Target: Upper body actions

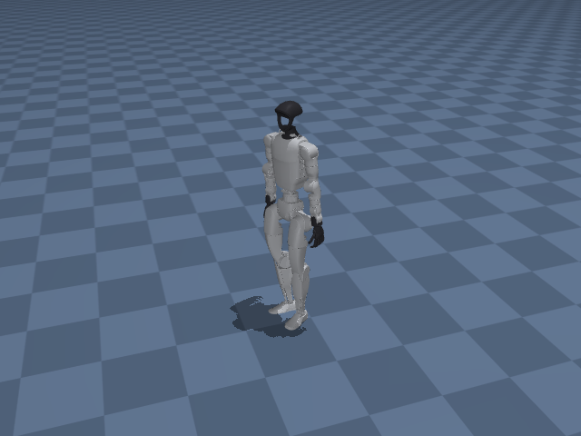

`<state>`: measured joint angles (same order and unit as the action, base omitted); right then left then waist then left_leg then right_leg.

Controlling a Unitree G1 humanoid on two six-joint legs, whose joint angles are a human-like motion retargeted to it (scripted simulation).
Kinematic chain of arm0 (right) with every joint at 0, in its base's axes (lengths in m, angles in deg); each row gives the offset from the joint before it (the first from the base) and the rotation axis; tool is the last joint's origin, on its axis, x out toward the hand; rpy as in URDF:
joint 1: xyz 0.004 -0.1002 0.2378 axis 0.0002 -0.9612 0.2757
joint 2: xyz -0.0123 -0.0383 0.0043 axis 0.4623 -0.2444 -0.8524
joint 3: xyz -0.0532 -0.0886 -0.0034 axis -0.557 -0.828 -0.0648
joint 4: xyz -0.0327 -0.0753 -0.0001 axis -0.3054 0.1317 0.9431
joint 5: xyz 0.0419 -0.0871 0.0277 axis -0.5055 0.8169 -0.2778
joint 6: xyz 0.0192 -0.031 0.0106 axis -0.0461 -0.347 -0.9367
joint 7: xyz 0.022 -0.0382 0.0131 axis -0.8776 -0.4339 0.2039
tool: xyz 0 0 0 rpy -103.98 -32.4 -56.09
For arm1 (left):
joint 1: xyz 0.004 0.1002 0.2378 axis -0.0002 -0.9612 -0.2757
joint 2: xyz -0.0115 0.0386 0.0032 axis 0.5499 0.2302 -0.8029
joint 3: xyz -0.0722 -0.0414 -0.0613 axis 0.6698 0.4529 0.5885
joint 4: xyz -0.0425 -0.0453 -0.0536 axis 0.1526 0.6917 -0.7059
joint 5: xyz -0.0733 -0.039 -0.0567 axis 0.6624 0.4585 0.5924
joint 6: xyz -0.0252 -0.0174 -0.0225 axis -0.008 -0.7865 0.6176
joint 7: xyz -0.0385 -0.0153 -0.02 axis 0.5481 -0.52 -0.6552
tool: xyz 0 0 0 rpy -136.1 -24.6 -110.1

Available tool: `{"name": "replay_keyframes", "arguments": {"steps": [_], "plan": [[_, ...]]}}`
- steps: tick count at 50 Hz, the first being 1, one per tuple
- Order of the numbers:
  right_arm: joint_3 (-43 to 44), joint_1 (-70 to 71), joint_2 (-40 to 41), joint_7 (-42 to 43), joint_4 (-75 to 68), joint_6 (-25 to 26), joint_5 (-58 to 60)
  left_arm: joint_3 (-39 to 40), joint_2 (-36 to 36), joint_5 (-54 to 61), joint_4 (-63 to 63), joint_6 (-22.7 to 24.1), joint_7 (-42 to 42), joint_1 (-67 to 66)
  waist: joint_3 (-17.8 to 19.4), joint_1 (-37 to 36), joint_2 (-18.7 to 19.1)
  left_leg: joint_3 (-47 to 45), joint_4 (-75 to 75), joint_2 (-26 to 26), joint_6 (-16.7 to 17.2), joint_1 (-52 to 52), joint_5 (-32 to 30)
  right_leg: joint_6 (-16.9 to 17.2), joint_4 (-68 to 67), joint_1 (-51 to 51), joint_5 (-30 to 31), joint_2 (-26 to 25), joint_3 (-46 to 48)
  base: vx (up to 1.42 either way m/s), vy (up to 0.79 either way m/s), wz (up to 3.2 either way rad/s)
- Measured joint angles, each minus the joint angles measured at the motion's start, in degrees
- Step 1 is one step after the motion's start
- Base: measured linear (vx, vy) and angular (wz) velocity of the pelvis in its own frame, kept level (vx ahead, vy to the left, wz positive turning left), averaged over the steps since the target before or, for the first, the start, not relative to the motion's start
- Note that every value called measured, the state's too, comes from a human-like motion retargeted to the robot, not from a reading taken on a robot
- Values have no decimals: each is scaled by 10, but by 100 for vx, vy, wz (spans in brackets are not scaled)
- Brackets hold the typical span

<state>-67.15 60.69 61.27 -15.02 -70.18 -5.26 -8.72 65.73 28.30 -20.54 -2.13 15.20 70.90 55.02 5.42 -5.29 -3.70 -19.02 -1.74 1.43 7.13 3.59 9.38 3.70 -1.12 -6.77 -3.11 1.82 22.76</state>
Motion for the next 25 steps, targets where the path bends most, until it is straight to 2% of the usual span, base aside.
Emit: {"name": "replay_keyframes", "arguments": {"steps": [7,10,13,16,17,18,20,22,25], "plan": [[25,5,-7,-5,-3,4,-10,45,-4,25,-4,4,19,-9,0,29,-17,20,-97,-20,44,-38,15,1,-2,13,9,7,-48,-6,-13,-28],[30,6,-11,-7,2,9,-7,64,-7,54,-2,3,13,-13,-6,35,-27,56,-138,-8,30,-60,15,5,-4,26,18,21,-63,-5,-5,-63],[29,14,-16,1,6,15,-8,92,-11,68,-1,2,11,-18,-1,14,-40,175,-150,33,2,-72,36,10,-13,41,31,38,-109,-7,4,-169],[23,20,-19,2,14,11,-11,106,-10,70,-4,4,15,-28,12,-44,-45,393,-123,108,-10,-59,30,12,-24,63,50,36,-191,-4,6,-288],[20,22,-19,-1,18,9,-10,110,-9,67,-5,4,16,-32,15,-69,-47,435,-112,125,-16,-53,25,13,-28,74,58,32,-227,-2,7,-344],[20,24,-19,-5,22,9,-7,113,-8,64,-5,4,17,-34,15,-84,-50,414,-104,122,-24,-53,28,14,-30,83,64,27,-256,-3,8,-271],[17,30,-20,-9,33,9,6,115,-8,64,-3,6,15,-45,14,-86,-57,246,-85,75,-75,-45,42,18,-31,96,76,21,-303,-6,5,-169],[14,33,-17,-7,47,8,12,106,-3,70,7,5,9,-48,23,-47,-53,236,-67,76,-109,-23,50,24,-29,90,83,19,-304,-13,3,-54],[2,37,-13,-2,68,0,-2,94,7,65,22,-2,0,-42,45,-17,-46,219,-61,69,-128,-17,48,25,-37,87,91,2,-334,-22,7,-98]]}}
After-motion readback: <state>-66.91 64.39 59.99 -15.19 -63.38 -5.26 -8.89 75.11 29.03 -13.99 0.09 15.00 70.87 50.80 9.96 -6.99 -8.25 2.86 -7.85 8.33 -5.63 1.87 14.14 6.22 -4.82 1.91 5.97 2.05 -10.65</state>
